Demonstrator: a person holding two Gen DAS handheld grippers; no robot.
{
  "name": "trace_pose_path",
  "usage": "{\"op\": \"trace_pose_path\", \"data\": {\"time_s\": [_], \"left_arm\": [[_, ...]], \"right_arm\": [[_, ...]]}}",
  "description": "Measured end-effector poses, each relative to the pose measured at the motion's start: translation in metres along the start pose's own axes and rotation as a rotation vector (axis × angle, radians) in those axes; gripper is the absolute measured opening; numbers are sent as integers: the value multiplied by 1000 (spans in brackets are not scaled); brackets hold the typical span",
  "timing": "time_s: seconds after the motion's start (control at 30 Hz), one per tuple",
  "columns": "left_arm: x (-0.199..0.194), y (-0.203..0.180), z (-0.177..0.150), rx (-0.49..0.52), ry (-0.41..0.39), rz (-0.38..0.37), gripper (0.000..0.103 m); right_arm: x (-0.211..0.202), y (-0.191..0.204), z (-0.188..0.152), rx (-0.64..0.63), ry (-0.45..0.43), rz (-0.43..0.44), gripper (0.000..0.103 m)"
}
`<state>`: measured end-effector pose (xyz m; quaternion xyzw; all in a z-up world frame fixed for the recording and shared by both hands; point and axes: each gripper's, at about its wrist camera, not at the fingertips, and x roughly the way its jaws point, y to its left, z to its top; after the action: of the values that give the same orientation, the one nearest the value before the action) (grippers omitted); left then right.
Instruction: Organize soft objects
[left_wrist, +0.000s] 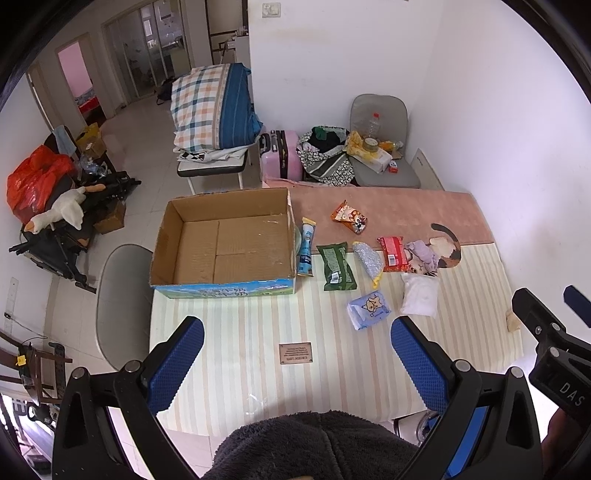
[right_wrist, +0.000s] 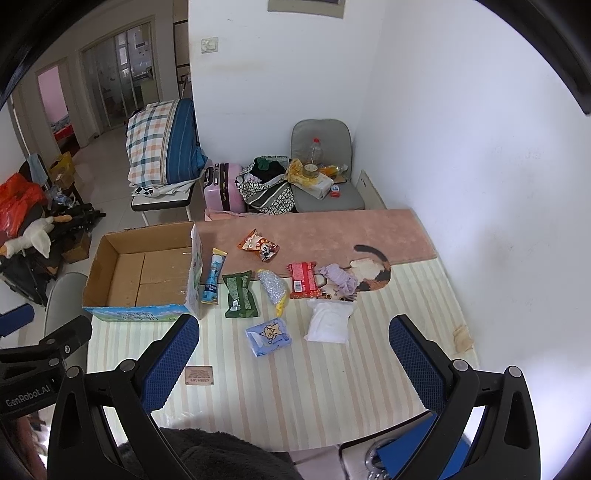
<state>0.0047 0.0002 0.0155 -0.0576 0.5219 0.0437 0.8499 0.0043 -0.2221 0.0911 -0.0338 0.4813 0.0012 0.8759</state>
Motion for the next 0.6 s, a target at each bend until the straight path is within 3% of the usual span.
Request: {"op": "trace_pose_path", "data": {"time_s": [0.2, 0.37, 0.47, 0.6], "left_arm": [[65, -3, 29, 25, 42, -10, 103], [152, -17, 45, 78, 164, -13, 103], [216, -29, 55, 67, 282, -55, 103], [286, -54, 69, 57, 386, -85, 97]], "right_arm": [[73, -25, 4, 72, 100, 11, 103], [174, -59, 3, 120, 252, 2, 103], [238, -80, -2, 139, 335, 13, 103], [316, -94, 7, 130, 412, 23, 103]]}}
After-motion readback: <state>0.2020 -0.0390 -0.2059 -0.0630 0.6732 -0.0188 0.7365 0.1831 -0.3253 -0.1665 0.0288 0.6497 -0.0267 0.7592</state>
